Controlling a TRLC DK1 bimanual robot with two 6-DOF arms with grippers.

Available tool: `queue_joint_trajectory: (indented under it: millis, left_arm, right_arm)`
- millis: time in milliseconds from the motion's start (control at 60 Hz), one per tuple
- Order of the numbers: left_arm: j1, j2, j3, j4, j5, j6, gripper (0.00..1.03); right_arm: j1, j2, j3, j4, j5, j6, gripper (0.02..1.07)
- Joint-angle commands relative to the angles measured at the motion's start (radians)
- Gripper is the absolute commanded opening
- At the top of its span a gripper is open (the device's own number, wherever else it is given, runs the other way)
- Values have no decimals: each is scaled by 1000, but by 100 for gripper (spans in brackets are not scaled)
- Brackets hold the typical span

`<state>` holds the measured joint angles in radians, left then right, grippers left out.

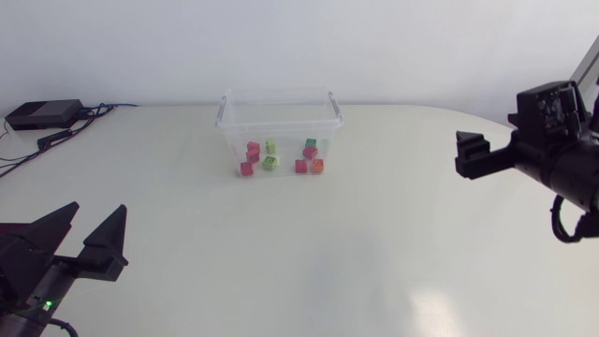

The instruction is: Place the duplo bricks in the container

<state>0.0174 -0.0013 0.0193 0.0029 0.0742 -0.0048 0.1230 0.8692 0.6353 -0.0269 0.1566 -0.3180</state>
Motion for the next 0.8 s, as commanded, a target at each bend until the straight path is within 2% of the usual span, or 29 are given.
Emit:
queue_joint_trajectory:
  millis: [0, 250, 783]
  left_arm:
    - [7, -12, -21, 16, 10, -24, 99]
    - [7, -12, -21, 16, 10, -24, 99]
    - [-4, -6, -20, 7, -28, -11, 99]
  right_arm:
    - [-31, -75, -77, -18, -9, -6, 103]
    - [-135, -288, -221, -56, -25, 34, 103]
    - [-137, -599, -441, -27, -84, 169, 103]
